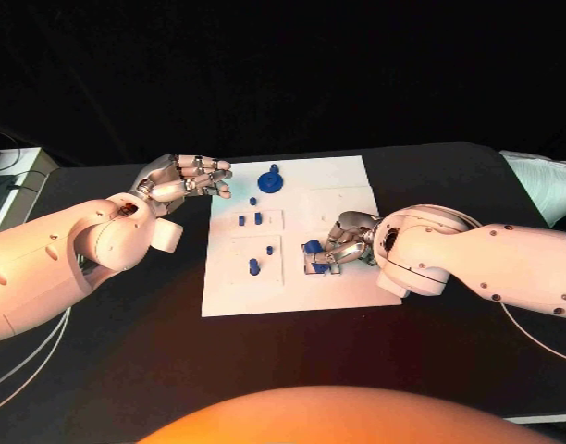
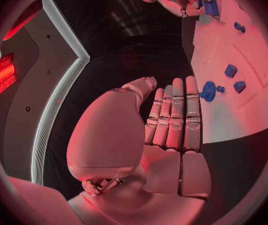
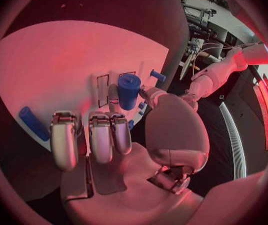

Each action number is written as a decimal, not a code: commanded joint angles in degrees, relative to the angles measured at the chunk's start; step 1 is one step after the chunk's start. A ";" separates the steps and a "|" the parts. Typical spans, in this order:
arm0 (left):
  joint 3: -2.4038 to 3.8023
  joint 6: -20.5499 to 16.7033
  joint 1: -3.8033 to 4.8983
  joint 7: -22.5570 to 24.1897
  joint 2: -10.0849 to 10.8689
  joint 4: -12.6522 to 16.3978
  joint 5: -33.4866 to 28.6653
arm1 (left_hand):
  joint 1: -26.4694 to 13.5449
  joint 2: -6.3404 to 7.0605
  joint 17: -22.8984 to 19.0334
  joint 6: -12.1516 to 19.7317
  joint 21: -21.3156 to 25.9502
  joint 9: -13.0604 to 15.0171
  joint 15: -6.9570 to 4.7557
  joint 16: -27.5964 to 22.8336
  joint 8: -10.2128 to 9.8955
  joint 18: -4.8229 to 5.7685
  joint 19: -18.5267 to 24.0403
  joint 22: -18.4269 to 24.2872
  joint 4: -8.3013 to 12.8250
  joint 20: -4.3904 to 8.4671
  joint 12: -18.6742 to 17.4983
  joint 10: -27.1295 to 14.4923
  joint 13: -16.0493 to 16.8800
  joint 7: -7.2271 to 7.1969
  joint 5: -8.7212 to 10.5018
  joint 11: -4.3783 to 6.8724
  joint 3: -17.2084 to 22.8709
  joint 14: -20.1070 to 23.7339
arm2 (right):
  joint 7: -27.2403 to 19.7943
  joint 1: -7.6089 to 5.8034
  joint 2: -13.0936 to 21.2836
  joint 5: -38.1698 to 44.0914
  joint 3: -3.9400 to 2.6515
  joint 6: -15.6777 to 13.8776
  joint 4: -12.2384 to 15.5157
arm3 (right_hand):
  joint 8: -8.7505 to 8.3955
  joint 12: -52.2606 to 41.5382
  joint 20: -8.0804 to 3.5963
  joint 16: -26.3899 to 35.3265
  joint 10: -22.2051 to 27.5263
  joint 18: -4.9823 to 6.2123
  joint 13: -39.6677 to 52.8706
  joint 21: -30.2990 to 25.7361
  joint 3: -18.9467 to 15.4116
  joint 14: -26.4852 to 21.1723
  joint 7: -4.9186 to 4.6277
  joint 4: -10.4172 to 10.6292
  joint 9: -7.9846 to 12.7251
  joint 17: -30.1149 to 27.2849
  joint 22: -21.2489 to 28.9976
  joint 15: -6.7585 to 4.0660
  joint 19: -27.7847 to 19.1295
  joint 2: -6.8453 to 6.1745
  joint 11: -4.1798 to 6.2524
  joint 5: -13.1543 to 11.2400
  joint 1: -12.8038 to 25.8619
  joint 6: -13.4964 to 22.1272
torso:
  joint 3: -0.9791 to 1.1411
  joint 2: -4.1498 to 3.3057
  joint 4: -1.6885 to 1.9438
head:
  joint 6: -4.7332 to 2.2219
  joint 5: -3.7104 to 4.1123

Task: Assemble the parts on the task board

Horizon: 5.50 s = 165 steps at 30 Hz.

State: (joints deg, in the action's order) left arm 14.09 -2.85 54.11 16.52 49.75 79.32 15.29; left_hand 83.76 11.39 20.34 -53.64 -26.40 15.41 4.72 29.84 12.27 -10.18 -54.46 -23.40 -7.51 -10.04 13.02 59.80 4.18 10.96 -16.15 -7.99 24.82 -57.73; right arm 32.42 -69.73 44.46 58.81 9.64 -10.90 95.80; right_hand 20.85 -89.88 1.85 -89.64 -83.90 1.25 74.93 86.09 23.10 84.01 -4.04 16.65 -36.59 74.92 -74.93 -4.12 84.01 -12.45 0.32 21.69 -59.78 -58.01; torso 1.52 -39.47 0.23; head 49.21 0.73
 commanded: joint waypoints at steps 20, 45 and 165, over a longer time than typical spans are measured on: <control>0.03 0.98 0.00 0.10 0.32 0.35 -0.33 | -0.76 -0.17 0.15 0.27 0.31 -0.09 0.21 -0.45 -0.36 -0.07 0.16 0.11 -0.16 -0.13 -0.24 -0.02 -0.05 0.07 -0.36 -0.11 -0.01 -0.07 | -0.17 0.94 -0.41 6.15 0.12 -1.13 -0.60 | -0.09 -0.12 -0.06 -0.36 -6.10 -0.47 15.07 -0.25 -16.94 5.99 0.31 0.22 -1.18 15.08 -14.02 -0.07 5.20 4.67 0.19 -10.60 8.58 -0.33 | 0.06 0.07 -0.04 | 0.16 -0.29; 0.03 1.30 -0.41 -0.11 0.35 0.02 -0.40 | -0.87 -0.28 0.25 0.26 0.43 -0.10 0.25 -0.55 -0.36 -0.06 0.15 0.19 -0.30 -0.17 -0.29 -0.07 -0.05 0.09 -0.36 -0.14 0.03 -0.04 | -6.27 1.41 6.19 -1.47 -0.25 -3.74 4.96 | 1.95 -0.12 -0.52 -0.36 -6.10 -0.86 15.07 1.85 -23.92 5.99 1.27 0.02 -2.52 15.08 -14.56 -0.68 5.62 7.02 0.99 -10.48 0.96 -2.37 | 0.07 0.03 -0.10 | 0.18 -0.72; 0.04 1.41 -0.83 0.87 0.14 -0.10 -0.61 | -2.57 0.24 2.04 0.35 4.25 -0.12 0.81 -0.47 -0.22 -0.19 0.80 2.71 -2.63 -1.39 0.01 0.25 0.23 -0.06 2.54 -0.16 -1.25 2.27 | -0.75 0.14 10.85 17.40 -0.29 8.59 -1.14 | -3.22 -0.12 0.10 -0.36 -6.10 -1.05 15.07 2.86 -18.94 5.99 0.28 -0.21 -1.14 15.08 -14.81 0.00 5.79 6.76 0.17 -15.43 -10.17 -1.92 | -0.03 0.12 -0.34 | -0.04 1.04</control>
State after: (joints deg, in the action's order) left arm 14.09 -2.39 53.29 16.61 49.96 79.08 15.07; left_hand 81.55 11.79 22.33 -53.64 -22.46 15.32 5.44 29.18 12.27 -10.18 -53.43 -20.75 -9.73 -11.06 13.02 59.80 4.32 10.96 -13.86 -7.99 23.56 -55.79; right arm 31.17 -70.05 55.53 73.21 9.11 -2.83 94.83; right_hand 18.05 -89.88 2.08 -89.63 -83.99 1.26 74.93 88.99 3.99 83.92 -3.81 16.65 -38.01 74.91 -74.93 -3.65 84.00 -5.62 0.04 5.97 -69.10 -60.11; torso 1.49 -39.37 -0.08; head 49.11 1.76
